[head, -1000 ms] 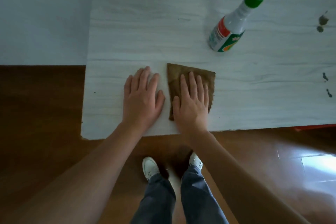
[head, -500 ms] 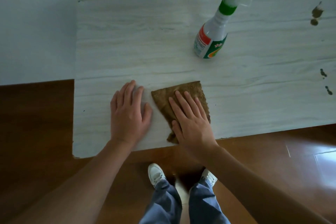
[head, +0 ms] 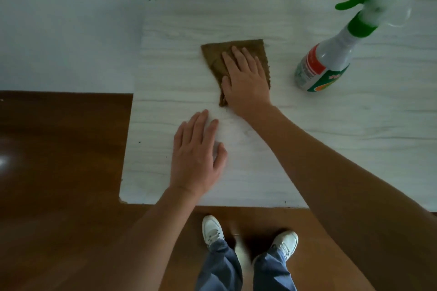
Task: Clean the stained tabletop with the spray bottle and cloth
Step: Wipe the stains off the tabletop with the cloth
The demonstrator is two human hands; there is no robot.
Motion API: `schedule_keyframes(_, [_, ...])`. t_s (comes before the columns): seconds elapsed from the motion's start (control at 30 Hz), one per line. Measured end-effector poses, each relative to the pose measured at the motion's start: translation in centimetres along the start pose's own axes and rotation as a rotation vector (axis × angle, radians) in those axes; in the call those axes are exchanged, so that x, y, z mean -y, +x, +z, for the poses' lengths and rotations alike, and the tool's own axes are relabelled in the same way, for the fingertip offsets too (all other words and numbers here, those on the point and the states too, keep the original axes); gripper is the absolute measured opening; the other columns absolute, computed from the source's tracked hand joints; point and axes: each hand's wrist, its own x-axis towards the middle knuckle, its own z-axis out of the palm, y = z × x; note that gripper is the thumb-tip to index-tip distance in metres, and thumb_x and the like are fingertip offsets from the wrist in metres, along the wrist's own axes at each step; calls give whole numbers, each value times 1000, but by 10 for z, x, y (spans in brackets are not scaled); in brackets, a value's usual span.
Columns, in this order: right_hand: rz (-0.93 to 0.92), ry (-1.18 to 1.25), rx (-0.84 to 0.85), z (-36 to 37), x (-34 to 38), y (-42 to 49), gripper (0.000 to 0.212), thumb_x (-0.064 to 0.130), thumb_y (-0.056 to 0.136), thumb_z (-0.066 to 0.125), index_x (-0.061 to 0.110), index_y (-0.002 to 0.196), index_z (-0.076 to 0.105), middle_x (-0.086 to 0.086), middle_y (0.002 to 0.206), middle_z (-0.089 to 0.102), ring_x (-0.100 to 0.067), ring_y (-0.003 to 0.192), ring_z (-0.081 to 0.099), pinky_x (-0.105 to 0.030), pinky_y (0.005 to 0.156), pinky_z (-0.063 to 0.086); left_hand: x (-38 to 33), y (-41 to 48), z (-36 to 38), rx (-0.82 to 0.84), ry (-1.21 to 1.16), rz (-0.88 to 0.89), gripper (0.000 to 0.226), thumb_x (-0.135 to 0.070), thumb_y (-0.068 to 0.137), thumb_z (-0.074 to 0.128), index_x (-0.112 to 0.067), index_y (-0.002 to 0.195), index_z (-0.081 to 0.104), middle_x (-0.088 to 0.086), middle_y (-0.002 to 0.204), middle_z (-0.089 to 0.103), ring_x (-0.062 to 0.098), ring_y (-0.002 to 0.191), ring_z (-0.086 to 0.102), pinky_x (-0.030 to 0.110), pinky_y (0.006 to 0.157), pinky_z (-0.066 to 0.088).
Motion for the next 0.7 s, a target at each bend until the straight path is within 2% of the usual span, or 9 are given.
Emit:
schedule_keyframes(0.17, [4, 31, -19, -2, -3, -40, 58, 32, 103, 35, 19, 159, 26, -5, 167, 19, -22, 156, 9, -42, 127, 5, -1, 0, -1, 0, -13, -2, 53, -38, 101, 44, -12, 147, 48, 13, 161, 40, 29, 152, 33, 51, 123, 28])
schedule_keyframes(0.4, [34, 31, 18, -15, -53, -174, 59, 38, 103, 28, 22, 159, 24, -1, 168, 18, -20, 156, 6, -45, 127, 9, -2, 1, -2, -35, -55, -1, 51, -32, 96, 52, -10, 141, 54, 13, 156, 45, 29, 149, 36, 50, 122, 29])
schedule_keyframes(0.6, [213, 68, -87, -28, -127, -241, 56, 35, 103, 34, 19, 157, 33, -3, 166, 25, -21, 156, 12, -44, 127, 10, -5, 1, -4, -32, -45, -13, 51, -32, 94, 49, -10, 140, 55, 13, 155, 46, 32, 146, 38, 48, 119, 29])
schedule_keyframes(0.7, [321, 65, -112, -39, -164, -257, 57, 37, 103, 32, 20, 158, 30, -2, 166, 23, -20, 156, 10, -43, 127, 8, -7, 0, -5, -6, -40, -23, 52, -34, 95, 47, -10, 141, 54, 13, 156, 44, 33, 147, 37, 47, 119, 27])
